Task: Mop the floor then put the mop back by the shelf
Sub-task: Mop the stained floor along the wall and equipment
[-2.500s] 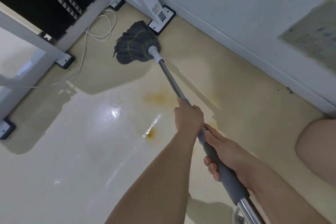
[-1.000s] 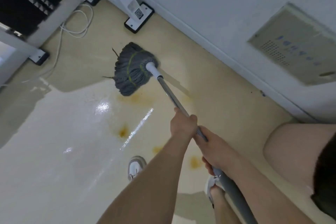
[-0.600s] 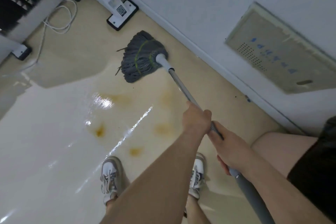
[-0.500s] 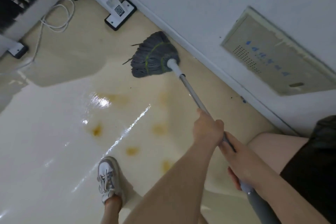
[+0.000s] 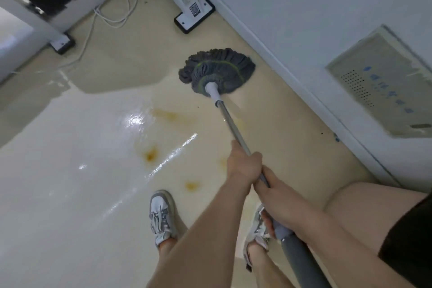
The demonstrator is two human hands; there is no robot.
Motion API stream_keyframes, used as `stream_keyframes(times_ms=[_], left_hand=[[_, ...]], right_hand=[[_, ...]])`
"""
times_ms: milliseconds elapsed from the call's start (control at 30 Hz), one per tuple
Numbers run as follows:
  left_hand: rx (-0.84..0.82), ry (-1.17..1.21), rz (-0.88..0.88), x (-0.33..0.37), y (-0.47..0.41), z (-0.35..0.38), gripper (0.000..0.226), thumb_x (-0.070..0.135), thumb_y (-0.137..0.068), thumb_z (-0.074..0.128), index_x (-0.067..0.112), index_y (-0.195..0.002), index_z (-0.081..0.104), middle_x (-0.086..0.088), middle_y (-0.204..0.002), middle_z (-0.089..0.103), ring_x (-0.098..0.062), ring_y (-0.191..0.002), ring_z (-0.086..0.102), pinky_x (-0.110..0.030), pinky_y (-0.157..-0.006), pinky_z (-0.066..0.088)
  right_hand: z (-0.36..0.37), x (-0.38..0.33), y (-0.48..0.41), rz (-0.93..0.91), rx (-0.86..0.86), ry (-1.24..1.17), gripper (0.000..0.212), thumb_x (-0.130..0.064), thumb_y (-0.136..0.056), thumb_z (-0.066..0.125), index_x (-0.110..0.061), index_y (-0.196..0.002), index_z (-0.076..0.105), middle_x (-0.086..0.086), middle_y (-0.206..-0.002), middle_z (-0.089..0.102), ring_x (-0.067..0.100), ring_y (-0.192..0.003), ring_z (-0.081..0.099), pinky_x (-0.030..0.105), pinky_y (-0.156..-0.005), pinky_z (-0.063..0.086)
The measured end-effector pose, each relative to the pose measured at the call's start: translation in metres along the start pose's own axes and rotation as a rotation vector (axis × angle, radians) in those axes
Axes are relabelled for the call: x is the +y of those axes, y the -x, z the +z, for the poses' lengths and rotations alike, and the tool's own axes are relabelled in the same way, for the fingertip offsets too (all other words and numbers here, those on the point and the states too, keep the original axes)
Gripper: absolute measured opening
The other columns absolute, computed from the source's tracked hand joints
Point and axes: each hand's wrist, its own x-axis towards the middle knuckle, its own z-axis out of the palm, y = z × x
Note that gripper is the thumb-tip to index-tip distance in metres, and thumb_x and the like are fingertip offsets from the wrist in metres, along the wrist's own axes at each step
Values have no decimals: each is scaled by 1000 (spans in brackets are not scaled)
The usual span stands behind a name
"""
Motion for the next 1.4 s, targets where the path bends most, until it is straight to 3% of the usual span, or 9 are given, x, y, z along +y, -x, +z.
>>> stream_keyframes(times_ms=[233, 367, 633, 800, 900, 1000, 1067, 1167, 1400], left_hand=[[229, 79, -42, -64, -25, -195, 16, 12, -83, 54, 8, -98, 51, 0, -72, 50, -22, -67, 50, -31, -64, 45], [321, 138, -108, -112, -27, -287, 17, 10, -83, 54, 13, -75, 40, -3, -69, 47, -23, -62, 46, -29, -60, 40], [388, 206, -230, -174, -28, -405, 22, 12, -83, 54, 13, -72, 35, -6, -65, 43, -24, -54, 41, -28, -53, 35], [323, 27, -193, -177, -10, -386, 26, 18, -83, 54, 8, -106, 50, 2, -67, 53, -28, -75, 57, -30, -66, 44], [255, 19, -159, -168, 4, -347, 46, 20, -84, 51, 5, -128, 44, 0, -75, 57, -30, -79, 59, -30, -68, 46], [134, 5, -129, -162, 23, -303, 68, 23, -89, 49, 14, -151, 22, -9, -107, 67, -26, -89, 59, -27, -74, 42], [66, -20, -108, -162, 35, -278, 73, 22, -91, 46, 14, -154, 12, -14, -122, 66, -31, -106, 62, -30, -80, 46], [-42, -108, -115, -165, 59, -249, 77, 21, -92, 42, 12, -156, -1, -21, -128, 61, -37, -115, 59, -39, -93, 49], [-6, -7, -143, -177, 63, -263, 65, 18, -90, 43, 4, -149, 19, -19, -130, 59, -35, -118, 58, -41, -100, 48]], right_hand=[[169, -93, -25, 5, -219, -7, 21, -40, -94, 30, -30, -109, 41, 3, -61, 44, 25, -61, 50, 29, -55, 36], [259, -132, -20, -11, -270, 77, 19, -30, -99, 34, -24, -114, 42, 7, -60, 47, 11, -29, 42, 14, -33, 31], [372, -181, -22, 151, -391, 73, 26, -34, -96, 32, -32, -118, 45, 7, -70, 43, 19, -50, 41, 21, -44, 35], [363, -155, -1, 220, -362, -148, 20, -36, -94, 34, -31, -93, 53, 6, -69, 37, 13, -34, 29, 14, -39, 26], [335, -130, 15, 153, -244, -171, 22, -31, -101, 34, -24, -110, 52, 16, -62, 47, 13, -31, 24, 13, -38, 22], [308, -104, 36, 130, -162, -190, 28, -32, -105, 31, -45, -125, 45, 40, -119, 56, 16, -34, 24, 17, -34, 25], [293, -84, 48, 130, -123, -240, 24, -31, -105, 33, -51, -115, 41, 42, -97, 60, 16, -33, 26, 16, -34, 26], [282, -52, 68, 153, -84, -262, 20, -35, -104, 36, -55, -109, 38, 14, -58, 43, 16, -32, 28, 18, -36, 27], [296, -54, 69, 208, -62, -129, 29, -47, -101, 35, -52, -129, 37, 9, -57, 38, 12, -26, 32, 14, -36, 29]])
